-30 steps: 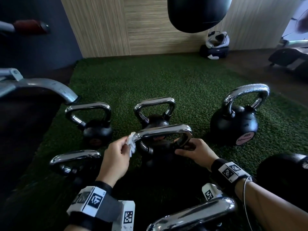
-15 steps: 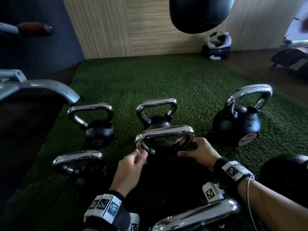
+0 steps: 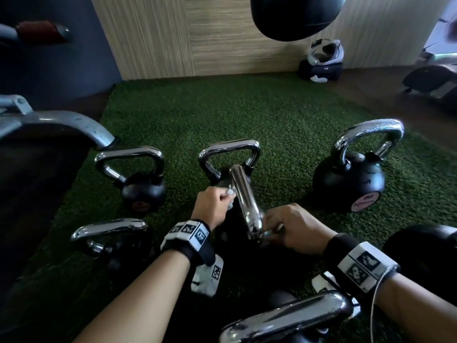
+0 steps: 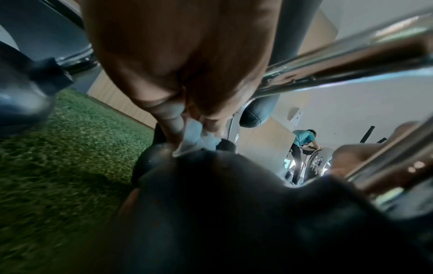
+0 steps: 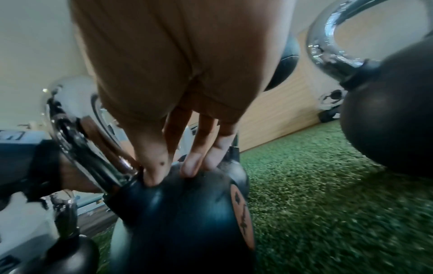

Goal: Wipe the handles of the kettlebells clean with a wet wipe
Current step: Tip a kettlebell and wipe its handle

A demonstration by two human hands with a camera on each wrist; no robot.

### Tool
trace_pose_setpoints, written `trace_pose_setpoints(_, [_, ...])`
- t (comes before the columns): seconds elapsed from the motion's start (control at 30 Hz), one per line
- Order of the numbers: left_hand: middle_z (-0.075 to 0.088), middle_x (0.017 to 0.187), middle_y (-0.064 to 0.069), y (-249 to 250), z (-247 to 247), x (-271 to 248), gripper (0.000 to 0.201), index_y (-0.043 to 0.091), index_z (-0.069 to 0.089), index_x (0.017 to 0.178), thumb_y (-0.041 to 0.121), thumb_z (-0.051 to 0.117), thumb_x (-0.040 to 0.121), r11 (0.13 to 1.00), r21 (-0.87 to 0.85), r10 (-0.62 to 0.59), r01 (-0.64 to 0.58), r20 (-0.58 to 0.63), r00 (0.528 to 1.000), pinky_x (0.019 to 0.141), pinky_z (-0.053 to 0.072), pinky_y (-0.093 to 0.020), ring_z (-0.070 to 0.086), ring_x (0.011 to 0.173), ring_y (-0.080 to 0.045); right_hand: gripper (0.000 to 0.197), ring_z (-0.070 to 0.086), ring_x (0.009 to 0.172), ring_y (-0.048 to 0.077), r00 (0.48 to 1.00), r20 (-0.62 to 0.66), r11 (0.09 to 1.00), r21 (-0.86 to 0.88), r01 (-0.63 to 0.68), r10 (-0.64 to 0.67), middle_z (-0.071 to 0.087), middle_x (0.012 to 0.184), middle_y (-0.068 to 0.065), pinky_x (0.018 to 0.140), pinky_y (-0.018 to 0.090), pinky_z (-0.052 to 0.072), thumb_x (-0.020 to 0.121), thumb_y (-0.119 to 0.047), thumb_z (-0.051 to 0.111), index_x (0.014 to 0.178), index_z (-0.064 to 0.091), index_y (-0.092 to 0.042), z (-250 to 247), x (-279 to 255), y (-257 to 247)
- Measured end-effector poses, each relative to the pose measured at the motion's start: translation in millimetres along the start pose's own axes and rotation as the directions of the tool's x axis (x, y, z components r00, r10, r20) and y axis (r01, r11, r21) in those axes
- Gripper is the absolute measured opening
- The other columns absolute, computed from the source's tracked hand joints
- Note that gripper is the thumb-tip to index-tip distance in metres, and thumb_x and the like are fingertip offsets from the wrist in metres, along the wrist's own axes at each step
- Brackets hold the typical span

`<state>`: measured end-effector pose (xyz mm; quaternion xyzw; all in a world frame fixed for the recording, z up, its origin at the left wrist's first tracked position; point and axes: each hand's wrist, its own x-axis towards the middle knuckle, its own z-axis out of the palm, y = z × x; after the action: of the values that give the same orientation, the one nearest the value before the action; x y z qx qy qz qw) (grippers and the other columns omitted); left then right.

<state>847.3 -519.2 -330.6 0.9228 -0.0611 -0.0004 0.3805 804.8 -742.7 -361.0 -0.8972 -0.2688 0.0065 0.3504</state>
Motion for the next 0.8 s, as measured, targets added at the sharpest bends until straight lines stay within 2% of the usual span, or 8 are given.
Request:
trace_pose_setpoints(0.13, [0.066, 0.076, -0.012, 1, 3, 16, 0.025, 0.003, 0.062, 0.074, 0.009, 0.054, 0.097, 1.0, 0.01, -0.026, 0.024, 0.196, 0.98, 0.068, 0.044, -0.029, 0.056, 0.068, -0.021, 0.035, 0.068, 0.074, 0.004, 0.99, -0.123, 0.995, 0.085, -0.054, 0.064, 0.072, 0.08, -0.02, 0.074, 0.019, 0.052, 0.074, -0.003, 0.079, 0.074, 0.078, -0.038, 10, 16, 4])
trace_pose_setpoints(0.2, [0.068, 0.075, -0.001, -5, 1, 19, 0.029, 0.006, 0.067, 0.075, 0.007, 0.052, 0.101, 0.999, -0.046, -0.009, 0.021, 0.246, 0.969, 0.07, 0.047, -0.028, 0.059, 0.069, -0.012, 0.032, 0.069, 0.083, 0.01, 0.962, -0.208, 0.981, 0.114, -0.155, 0.177, 0.069, 0.093, -0.01, 0.081, 0.032, 0.057, 0.076, -0.014, 0.078, 0.081, 0.074, -0.045, 13, 19, 12])
trace_pose_setpoints(0.27, [0.058, 0.053, 0.016, -10, -1, 17, 0.038, 0.012, 0.064, 0.063, 0.005, 0.056, 0.1, 0.994, -0.101, -0.029, 0.049, 0.19, 0.981, 0.06, 0.038, -0.01, 0.049, 0.057, 0.003, 0.032, 0.07, 0.099, 0.009, 0.94, -0.115, 0.941, 0.156, -0.301, 0.32, 0.068, 0.113, -0.009, 0.094, 0.033, 0.056, 0.08, -0.035, 0.082, 0.11, 0.073, -0.044, 16, 19, 21])
trace_pose_setpoints(0.37, [0.056, 0.05, 0.015, -5, -1, 13, 0.026, 0.005, 0.075, 0.072, -0.005, 0.062, 0.093, 0.983, -0.14, -0.102, 0.119, 0.119, 0.988, 0.047, 0.038, -0.003, 0.05, 0.042, 0.009, 0.075, 0.067, 0.112, -0.006, 0.905, 0.077, 0.861, 0.283, -0.422, 0.418, 0.071, 0.127, -0.017, 0.105, 0.025, 0.052, 0.075, -0.06, 0.084, 0.142, 0.059, -0.039, 19, 16, 24])
trace_pose_setpoints(0.5, [0.07, 0.08, 0.0, 15, -3, 21, 0.02, 0.011, 0.08, 0.092, 0.01, 0.061, 0.094, 0.972, -0.183, -0.152, 0.15, 0.004, 0.988, 0.07, 0.045, -0.018, 0.069, 0.081, -0.019, 0.084, 0.065, 0.113, -0.009, 0.91, 0.058, 0.861, 0.303, -0.409, 0.411, 0.071, 0.127, -0.021, 0.108, 0.027, 0.051, 0.07, -0.065, 0.084, 0.145, 0.057, -0.039, 22, 14, 24])
trace_pose_setpoints(0.57, [0.067, 0.091, 0.005, 22, -5, 21, 0.018, 0.016, 0.079, 0.1, 0.016, 0.062, 0.097, 0.955, -0.268, -0.155, 0.13, -0.078, 0.985, 0.08, 0.044, -0.017, 0.063, 0.092, -0.015, 0.084, 0.066, 0.114, -0.008, 0.907, 0.049, 0.862, 0.296, -0.412, 0.417, 0.071, 0.127, -0.021, 0.108, 0.03, 0.052, 0.07, -0.067, 0.083, 0.145, 0.056, -0.041, 24, 13, 26])
trace_pose_setpoints(0.7, [0.074, 0.084, 0.003, 17, -4, 27, 0.022, 0.014, 0.081, 0.092, 0.013, 0.059, 0.098, 0.946, -0.298, -0.141, 0.129, -0.02, 0.99, 0.062, 0.045, -0.019, 0.064, 0.074, -0.012, 0.087, 0.067, 0.113, -0.007, 0.901, 0.035, 0.856, 0.298, -0.422, 0.432, 0.072, 0.125, -0.022, 0.107, 0.034, 0.053, 0.065, -0.075, 0.081, 0.143, 0.057, -0.044, 26, 12, 30])
trace_pose_setpoints(0.8, [0.074, 0.081, 0.004, 19, -11, 32, 0.019, 0.023, 0.08, 0.091, 0.009, 0.068, 0.095, 0.893, -0.425, -0.159, 0.144, 0.002, 0.987, 0.068, 0.052, -0.022, 0.061, 0.066, -0.003, 0.09, 0.066, 0.114, -0.006, 0.9, 0.029, 0.856, 0.297, -0.422, 0.434, 0.071, 0.126, -0.022, 0.108, 0.035, 0.053, 0.062, -0.079, 0.08, 0.142, 0.057, -0.045, 26, 12, 31])
